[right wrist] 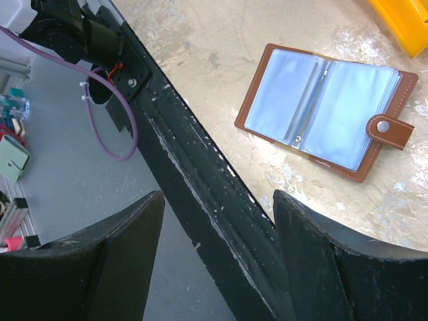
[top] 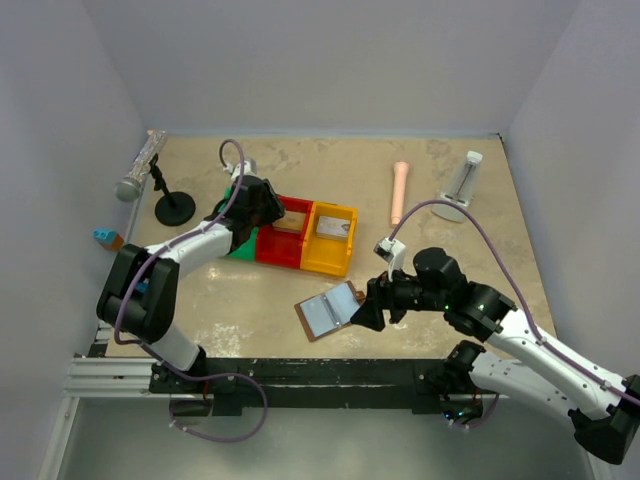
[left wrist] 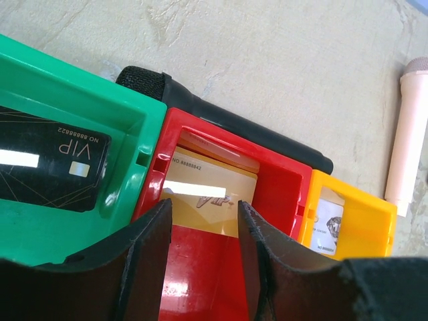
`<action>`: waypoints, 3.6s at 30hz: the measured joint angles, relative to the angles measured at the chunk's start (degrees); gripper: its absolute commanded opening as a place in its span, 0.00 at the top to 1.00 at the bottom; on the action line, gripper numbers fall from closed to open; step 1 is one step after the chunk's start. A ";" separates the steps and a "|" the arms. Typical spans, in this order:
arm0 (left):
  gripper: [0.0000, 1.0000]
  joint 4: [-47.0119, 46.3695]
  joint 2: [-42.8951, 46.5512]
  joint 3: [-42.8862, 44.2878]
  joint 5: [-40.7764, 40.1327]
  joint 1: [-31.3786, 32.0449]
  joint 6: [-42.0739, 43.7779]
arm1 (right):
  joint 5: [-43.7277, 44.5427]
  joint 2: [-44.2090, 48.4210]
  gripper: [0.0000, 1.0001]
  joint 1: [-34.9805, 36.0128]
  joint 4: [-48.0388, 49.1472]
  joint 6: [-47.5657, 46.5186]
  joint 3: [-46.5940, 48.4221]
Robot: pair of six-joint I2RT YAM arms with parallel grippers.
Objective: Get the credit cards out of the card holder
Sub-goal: Place the credit card in the storage box, then remove the credit card from the card holder.
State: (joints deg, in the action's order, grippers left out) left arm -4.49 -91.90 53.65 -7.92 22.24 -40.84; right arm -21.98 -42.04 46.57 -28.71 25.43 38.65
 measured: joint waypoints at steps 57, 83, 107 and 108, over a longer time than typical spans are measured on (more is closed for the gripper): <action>0.75 11.91 52.87 -42.75 -14.56 43.21 -24.57 | 34.51 -45.72 0.34 5.18 -6.78 -1.03 15.08; 0.69 16.85 54.23 -40.46 -18.43 43.21 -21.73 | 28.28 -32.06 1.00 2.86 -5.95 -2.03 9.75; 0.46 -3.15 26.69 -26.73 -1.92 43.21 -9.03 | 10.64 -18.91 1.00 2.89 4.83 1.49 0.61; 0.46 -3.52 26.49 -26.73 -1.51 43.21 -9.03 | 10.36 -18.62 1.00 2.89 5.01 1.57 0.55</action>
State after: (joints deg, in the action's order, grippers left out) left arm -8.01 -65.41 26.92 -9.43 65.45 -49.87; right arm -11.62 -60.66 49.45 -23.70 27.00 39.20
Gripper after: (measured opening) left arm 0.532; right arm 0.027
